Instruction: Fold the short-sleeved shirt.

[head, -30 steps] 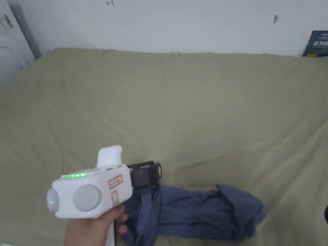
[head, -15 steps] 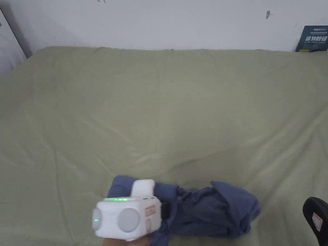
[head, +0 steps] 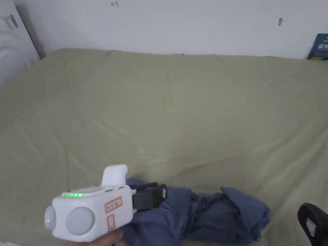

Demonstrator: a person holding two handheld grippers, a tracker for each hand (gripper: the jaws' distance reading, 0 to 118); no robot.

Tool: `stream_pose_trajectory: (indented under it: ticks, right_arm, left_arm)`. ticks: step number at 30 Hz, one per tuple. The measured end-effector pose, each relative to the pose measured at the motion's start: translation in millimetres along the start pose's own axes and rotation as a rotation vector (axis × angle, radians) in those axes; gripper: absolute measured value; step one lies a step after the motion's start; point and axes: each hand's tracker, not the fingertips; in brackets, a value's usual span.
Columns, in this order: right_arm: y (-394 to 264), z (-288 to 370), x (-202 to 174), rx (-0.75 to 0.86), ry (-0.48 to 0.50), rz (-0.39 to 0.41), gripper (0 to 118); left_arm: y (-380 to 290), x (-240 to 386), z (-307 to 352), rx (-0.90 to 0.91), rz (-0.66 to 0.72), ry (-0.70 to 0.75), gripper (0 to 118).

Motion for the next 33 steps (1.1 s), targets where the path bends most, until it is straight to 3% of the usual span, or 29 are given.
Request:
stream_pose_trajectory:
  ticks: [2, 5, 9, 12, 14, 15, 16, 17, 18, 19, 20, 21, 23, 27, 33]
  right_arm:
    - [-1, 1, -1, -0.003, 0.002, 0.003, 1]
    - [-4, -2, -2, -0.026, 0.0, 0.021, 1]
    - [-5, -6, -5, -0.051, -0.003, 0.015, 1]
    - [-3, -7, -9, -0.057, -0.004, 0.014, 1]
    - [-1, -9, -12, -0.062, -0.003, 0.014, 1]
    - [0, -10, -14, -0.067, -0.008, 0.019, 1]
    - [1, -11, -15, -0.069, -0.009, 0.022, 1]
    - [1, -12, -15, -0.069, -0.009, 0.02, 1]
    - [2, -13, -15, -0.071, -0.006, 0.016, 1]
    - [3, -14, -16, -0.073, -0.007, 0.016, 1]
    - [4, -14, -18, -0.073, -0.009, 0.02, 1]
    - [5, -13, -18, -0.072, -0.011, 0.023, 1]
    - [6, -10, -19, -0.067, -0.013, 0.028, 1]
    - [8, -8, -17, -0.058, -0.01, 0.041, 1]
    - [3, -8, -15, -0.055, 0.009, 0.035, 1]
  left_arm:
    - [7, -34, 18, 0.09, 0.096, -0.052, 118]
    - [16, -98, 26, 0.051, 0.238, -0.001, 118]
    - [5, -195, -8, -0.096, 0.567, -0.273, 117]
    - [-25, -160, -32, -0.202, 0.727, -0.517, 117]
    - [-24, -134, -39, -0.14, 0.681, -0.66, 115]
    - [-20, -113, -47, -0.175, 0.634, -0.596, 102]
    - [-19, -97, -53, -0.185, 0.593, -0.558, 45]
    - [-17, -83, -60, -0.202, 0.556, -0.552, 9]
    - [-19, -92, -57, -0.221, 0.55, -0.523, 9]
    - [-26, -104, -56, -0.3, 0.551, -0.275, 9]
    - [-25, -107, -56, -0.29, 0.53, -0.216, 9]
    - [-20, -101, -56, -0.208, 0.572, -0.398, 9]
    - [-17, -141, -87, -0.197, 0.536, -0.273, 9]
    - [-1, -140, -55, -0.133, 0.423, -0.15, 10]
    - [43, -170, 3, -0.093, 0.148, 0.336, 10]
